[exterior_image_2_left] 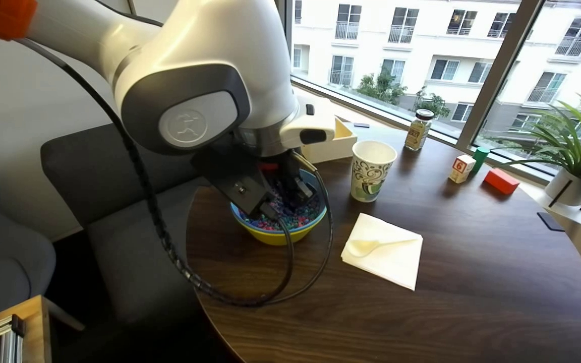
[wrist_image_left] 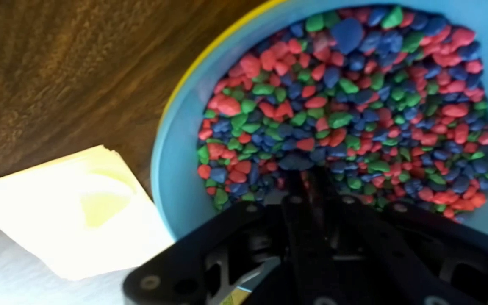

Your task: Get some content from the blue bowl, put it on the white spoon and then put it back in the blue bowl

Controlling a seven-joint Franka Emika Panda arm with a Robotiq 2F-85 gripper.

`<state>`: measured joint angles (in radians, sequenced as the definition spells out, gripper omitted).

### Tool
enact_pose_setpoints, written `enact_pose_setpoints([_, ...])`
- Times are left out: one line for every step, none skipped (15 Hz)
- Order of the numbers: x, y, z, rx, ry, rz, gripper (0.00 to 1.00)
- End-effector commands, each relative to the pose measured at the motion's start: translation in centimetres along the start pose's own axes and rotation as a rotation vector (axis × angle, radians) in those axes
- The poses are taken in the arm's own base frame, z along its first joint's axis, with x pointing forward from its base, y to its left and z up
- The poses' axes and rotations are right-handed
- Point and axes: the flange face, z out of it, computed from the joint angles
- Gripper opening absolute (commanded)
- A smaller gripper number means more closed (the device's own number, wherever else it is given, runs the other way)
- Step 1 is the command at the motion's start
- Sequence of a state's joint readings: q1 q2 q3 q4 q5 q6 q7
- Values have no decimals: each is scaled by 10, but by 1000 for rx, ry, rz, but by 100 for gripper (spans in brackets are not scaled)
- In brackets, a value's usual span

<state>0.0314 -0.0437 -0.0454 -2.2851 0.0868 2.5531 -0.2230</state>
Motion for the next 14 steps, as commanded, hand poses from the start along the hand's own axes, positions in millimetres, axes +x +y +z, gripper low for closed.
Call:
enact_pose_setpoints([-3,0,3,-11,8,-21,2])
enact_pose_setpoints([-2,0,0,-11,11,-20,0])
enact_pose_setpoints([1,1,-9,-14,24,-19,2])
enact_pose_setpoints([4,2,-16,-17,35,-17,1])
enact_pose_setpoints([7,4,-25,-19,50,-12,2])
enact_pose_setpoints([9,5,-32,-24,66,-7,2])
enact_pose_setpoints([11,7,-43,-32,84,4,2])
enact_pose_setpoints([13,9,-52,-26,99,19,2])
enact_pose_setpoints([14,16,-59,-43,117,36,2])
enact_pose_setpoints([14,23,-63,-53,129,61,2])
enact_pose_setpoints([13,33,-67,-65,130,98,2])
enact_pose_setpoints([17,21,-61,-40,117,52,2])
enact_pose_setpoints([16,26,-65,-45,124,61,6])
enact_pose_setpoints([16,26,-66,-46,124,61,6])
